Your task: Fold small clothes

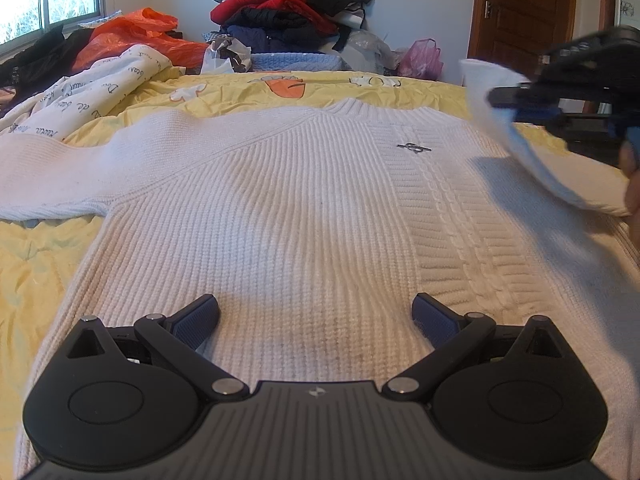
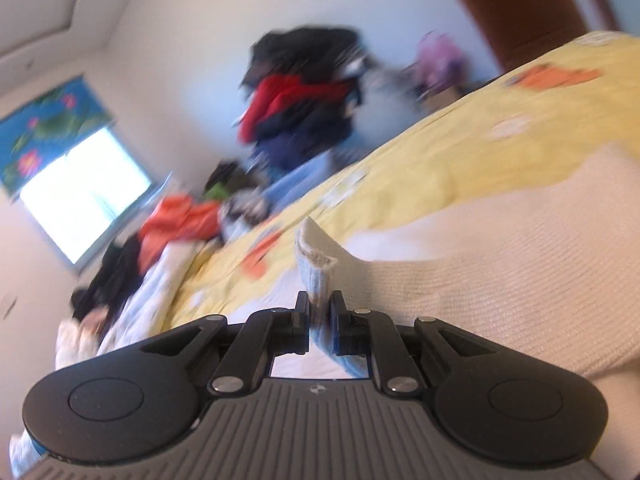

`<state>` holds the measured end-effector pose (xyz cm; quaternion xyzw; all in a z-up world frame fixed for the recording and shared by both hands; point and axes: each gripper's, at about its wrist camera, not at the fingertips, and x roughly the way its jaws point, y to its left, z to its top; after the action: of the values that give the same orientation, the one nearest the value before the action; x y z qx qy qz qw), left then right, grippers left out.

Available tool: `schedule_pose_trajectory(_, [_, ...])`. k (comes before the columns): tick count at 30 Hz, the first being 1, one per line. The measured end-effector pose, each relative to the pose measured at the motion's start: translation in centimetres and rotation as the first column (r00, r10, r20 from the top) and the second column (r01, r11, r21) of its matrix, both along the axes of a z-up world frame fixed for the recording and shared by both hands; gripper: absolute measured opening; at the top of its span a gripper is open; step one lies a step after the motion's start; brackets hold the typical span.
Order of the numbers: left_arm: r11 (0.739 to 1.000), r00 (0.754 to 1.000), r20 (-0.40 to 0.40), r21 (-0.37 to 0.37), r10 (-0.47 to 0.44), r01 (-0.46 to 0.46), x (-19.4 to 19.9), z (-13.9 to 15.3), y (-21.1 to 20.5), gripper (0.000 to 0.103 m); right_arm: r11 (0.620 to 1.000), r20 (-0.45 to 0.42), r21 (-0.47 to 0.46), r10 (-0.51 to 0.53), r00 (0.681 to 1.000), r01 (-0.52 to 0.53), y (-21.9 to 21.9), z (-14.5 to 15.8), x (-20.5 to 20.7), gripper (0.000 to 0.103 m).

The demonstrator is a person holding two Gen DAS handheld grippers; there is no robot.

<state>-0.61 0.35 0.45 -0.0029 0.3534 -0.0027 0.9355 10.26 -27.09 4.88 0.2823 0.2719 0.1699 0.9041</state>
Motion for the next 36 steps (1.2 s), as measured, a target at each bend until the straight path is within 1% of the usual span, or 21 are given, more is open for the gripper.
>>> schedule_pose_trajectory(1, [1.000,1.000,0.001,-0.003,-0.001,0.001,0.0,0.0,0.0,0.103,0.999,-0.011,-0.009,0.041,0.999,-0.041,2.9,0.6,-0.4,0.015])
schedule_pose_trajectory(4, [1.000,1.000,0.002,-0.007,-0.001,0.001,-0.1,0.0,0.0,0.103,0.992,-0.051,-0.049,0.114,0.992,-0.117,7.5,-0.6,0.5,0.015])
schedule_pose_trajectory(6, [1.000,1.000,0.002,-0.007,-0.001,0.001,0.0,0.0,0.0,0.103,0.988,-0.079,-0.078,0.129,0.988,-0.136,9.4,-1.5,0.0,0.015])
schedule_pose_trajectory(7, [1.000,1.000,0.002,-0.008,-0.001,0.001,0.0,0.0,0.0,0.103,0.986,-0.094,-0.090,0.129,0.987,-0.138,9.9,-1.8,-1.2,0.015])
schedule_pose_trajectory(8, [1.000,1.000,0.002,-0.008,-0.001,0.001,0.0,0.0,0.0,0.103,0.986,-0.109,-0.095,0.129,0.986,-0.140,9.8,-2.3,-1.9,0.016])
schedule_pose_trajectory(11, [1.000,1.000,0.002,-0.008,-0.001,0.001,0.0,-0.1,0.0,0.103,0.988,-0.140,-0.063,0.129,0.982,-0.139,8.5,-3.7,-2.0,0.030])
schedule_pose_trajectory(13, [1.000,1.000,0.002,-0.008,-0.001,0.001,0.0,-0.1,0.0,0.103,0.988,-0.143,-0.045,0.141,0.979,-0.149,7.8,-3.5,-2.0,0.038])
schedule_pose_trajectory(16, [1.000,1.000,0.002,-0.008,-0.002,0.002,0.0,-0.1,0.1,0.103,0.987,-0.100,-0.039,0.151,0.983,-0.156,5.9,-2.1,-4.7,0.059])
schedule_pose_trajectory(17, [1.000,1.000,0.002,-0.009,-0.003,0.003,0.0,-0.1,0.1,0.103,0.987,-0.071,-0.043,0.153,0.986,-0.156,5.2,-1.6,-6.1,0.061])
schedule_pose_trajectory(20, [1.000,1.000,0.001,-0.015,-0.010,0.011,0.1,0.0,0.2,0.103,0.982,-0.012,-0.119,0.147,0.989,-0.147,3.0,-0.5,-10.7,0.061])
schedule_pose_trajectory(21, [1.000,1.000,0.005,-0.025,-0.018,0.018,0.1,0.2,0.4,0.103,0.976,0.001,-0.172,0.135,0.991,-0.133,2.3,-0.4,-12.3,0.061])
schedule_pose_trajectory(23, [0.996,0.999,0.023,-0.083,-0.029,0.031,0.3,0.6,1.0,0.103,0.953,0.022,-0.289,0.098,0.995,-0.088,1.2,-0.4,-14.7,0.062])
schedule_pose_trajectory(24, [0.990,0.999,0.032,-0.141,-0.019,0.023,0.7,1.1,1.5,0.103,0.938,0.025,-0.339,0.079,0.997,-0.066,0.7,-0.5,-15.6,0.063])
schedule_pose_trajectory(25, [0.978,1.000,0.031,-0.208,0.002,0.005,1.3,1.5,2.1,0.103,0.927,0.022,-0.372,0.067,0.997,-0.054,0.2,-0.9,-16.2,0.068])
schedule_pose_trajectory(26, [0.961,1.000,0.022,-0.275,0.021,-0.014,1.9,1.9,2.6,0.103,0.919,0.011,-0.392,0.062,0.998,-0.053,-0.3,-1.5,-16.4,0.080])
schedule_pose_trajectory(27, [0.931,0.999,-0.007,-0.363,0.041,-0.040,2.9,2.4,3.1,0.103,0.923,-0.015,-0.381,0.052,0.999,-0.054,-1.0,-2.2,-16.4,0.079])
schedule_pose_trajectory(29, [0.874,0.997,-0.063,-0.479,0.052,-0.076,4.8,3.0,3.8,0.103,0.948,-0.003,-0.312,0.060,0.998,-0.058,-2.1,-2.3,-16.2,0.092])
schedule_pose_trajectory(30, [0.840,0.996,-0.080,-0.536,0.046,-0.082,6.0,3.2,4.1,0.103,0.953,-0.013,-0.295,0.072,0.997,-0.073,-2.2,-2.5,-16.0,0.093])
schedule_pose_trajectory(31, [0.817,0.996,-0.083,-0.573,0.027,-0.070,7.0,3.2,4.2,0.103,0.951,-0.011,-0.299,0.079,0.997,-0.078,-2.1,-2.5,-15.8,0.097])
schedule_pose_trajectory(33, [0.788,0.994,-0.105,-0.613,-0.009,-0.058,9.0,2.9,3.9,0.103,0.944,-0.012,-0.316,0.093,0.996,-0.092,-1.8,-2.6,-15.8,0.100])
schedule_pose_trajectory(36, [0.792,0.985,-0.172,-0.601,-0.005,-0.101,11.3,1.5,2.9,0.103,0.948,-0.007,-0.305,0.095,0.995,-0.092,-1.9,-2.5,-15.9,0.100])
